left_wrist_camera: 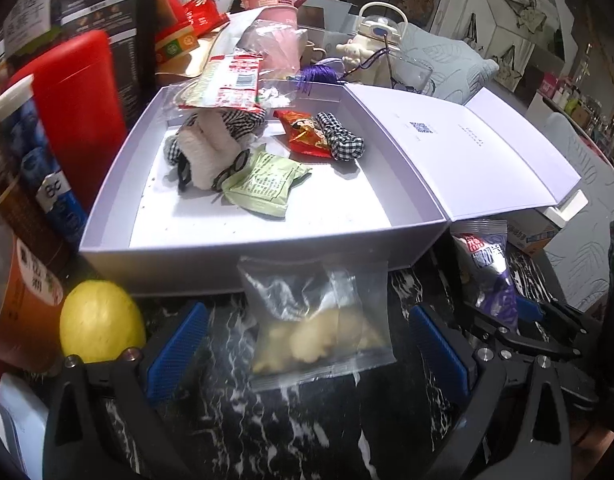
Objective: Organize soft objects
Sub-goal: 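Grasp the clear snack bag with left gripper while right gripper grasps the silver GOLKH packet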
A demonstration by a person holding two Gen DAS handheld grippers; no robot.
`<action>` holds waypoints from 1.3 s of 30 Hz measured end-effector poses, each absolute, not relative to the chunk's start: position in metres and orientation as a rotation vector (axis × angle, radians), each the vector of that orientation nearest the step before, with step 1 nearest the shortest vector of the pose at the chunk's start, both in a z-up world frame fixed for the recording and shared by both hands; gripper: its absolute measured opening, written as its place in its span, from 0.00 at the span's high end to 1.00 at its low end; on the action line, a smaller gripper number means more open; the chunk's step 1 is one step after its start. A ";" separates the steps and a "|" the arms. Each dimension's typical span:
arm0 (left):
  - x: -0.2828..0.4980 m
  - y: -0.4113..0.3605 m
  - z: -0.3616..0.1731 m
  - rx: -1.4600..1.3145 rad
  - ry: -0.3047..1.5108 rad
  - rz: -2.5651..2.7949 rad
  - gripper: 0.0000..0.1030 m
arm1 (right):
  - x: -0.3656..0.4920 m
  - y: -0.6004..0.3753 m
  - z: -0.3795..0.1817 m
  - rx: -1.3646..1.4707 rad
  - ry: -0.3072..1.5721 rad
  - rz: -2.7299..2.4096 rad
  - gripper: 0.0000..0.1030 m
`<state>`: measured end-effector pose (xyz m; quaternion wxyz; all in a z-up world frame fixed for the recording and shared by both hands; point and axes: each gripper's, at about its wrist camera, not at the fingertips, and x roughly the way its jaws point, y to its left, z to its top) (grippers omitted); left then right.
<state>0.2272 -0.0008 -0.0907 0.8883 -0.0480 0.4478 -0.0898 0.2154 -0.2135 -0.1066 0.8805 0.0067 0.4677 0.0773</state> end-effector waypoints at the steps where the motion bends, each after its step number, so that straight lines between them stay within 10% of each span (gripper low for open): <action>1: 0.229 -0.002 -0.092 -0.095 0.932 -0.186 0.01 | 0.215 -0.213 -0.107 0.016 0.977 0.168 0.48; 16: 0.252 -0.020 -0.111 -0.050 0.978 -0.199 0.01 | 0.207 -0.218 -0.107 0.011 0.971 0.173 0.57; 19: 0.246 -0.019 -0.113 -0.049 0.961 -0.171 0.27 | 0.202 -0.220 -0.106 0.017 0.970 0.175 0.57; 22: 0.240 -0.019 -0.112 -0.047 0.960 -0.198 0.31 | 0.197 -0.222 -0.106 0.021 0.970 0.179 0.59; 39: 0.155 -0.033 -0.088 0.013 0.948 -0.284 0.31 | 0.127 -0.226 -0.105 0.035 0.989 0.208 0.61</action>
